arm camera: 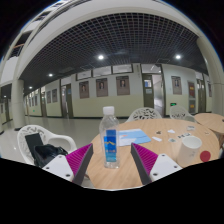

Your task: Pour water

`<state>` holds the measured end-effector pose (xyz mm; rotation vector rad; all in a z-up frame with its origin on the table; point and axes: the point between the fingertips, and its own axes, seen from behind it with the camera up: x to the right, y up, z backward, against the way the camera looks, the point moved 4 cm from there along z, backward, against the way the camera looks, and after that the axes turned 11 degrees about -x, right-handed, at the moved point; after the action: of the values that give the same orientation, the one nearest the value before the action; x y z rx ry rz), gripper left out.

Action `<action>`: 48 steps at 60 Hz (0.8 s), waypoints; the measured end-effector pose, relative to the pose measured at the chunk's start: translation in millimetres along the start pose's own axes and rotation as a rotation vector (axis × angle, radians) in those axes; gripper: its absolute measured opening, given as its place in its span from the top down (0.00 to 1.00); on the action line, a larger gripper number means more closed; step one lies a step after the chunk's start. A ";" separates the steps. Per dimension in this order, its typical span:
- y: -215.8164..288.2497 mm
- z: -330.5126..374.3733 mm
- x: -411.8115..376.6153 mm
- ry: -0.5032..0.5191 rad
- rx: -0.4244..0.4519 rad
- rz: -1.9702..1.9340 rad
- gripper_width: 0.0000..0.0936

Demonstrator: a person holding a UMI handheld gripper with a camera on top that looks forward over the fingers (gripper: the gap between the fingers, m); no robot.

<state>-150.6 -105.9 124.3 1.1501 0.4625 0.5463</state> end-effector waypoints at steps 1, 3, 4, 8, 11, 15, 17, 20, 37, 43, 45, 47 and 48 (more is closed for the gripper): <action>1.5 -8.0 -2.2 0.001 0.000 0.005 0.13; 5.4 -25.3 -4.5 -0.009 0.003 0.011 0.14; 5.2 -36.3 -6.5 -0.020 0.005 0.013 0.13; 10.4 -66.8 -3.2 -0.077 -0.001 0.021 0.14; 13.7 -86.1 -0.4 -0.100 0.001 0.023 0.14; 14.9 -107.9 -4.9 -0.102 -0.008 0.020 0.17; 13.6 -118.2 -8.4 -0.093 -0.021 0.029 0.25; 11.6 -125.6 -4.4 -0.103 -0.043 0.028 0.51; 14.2 -124.1 5.8 -0.093 -0.004 -0.113 0.68; 26.2 -111.2 14.0 -0.045 0.005 -0.292 0.68; 34.8 -103.3 12.7 -0.018 0.026 -0.360 0.68; 43.1 -91.4 18.9 0.022 0.056 -0.428 0.68; 48.7 -84.8 20.5 0.041 0.072 -0.461 0.68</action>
<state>-193.8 -17.1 139.6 1.0569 0.7623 0.1525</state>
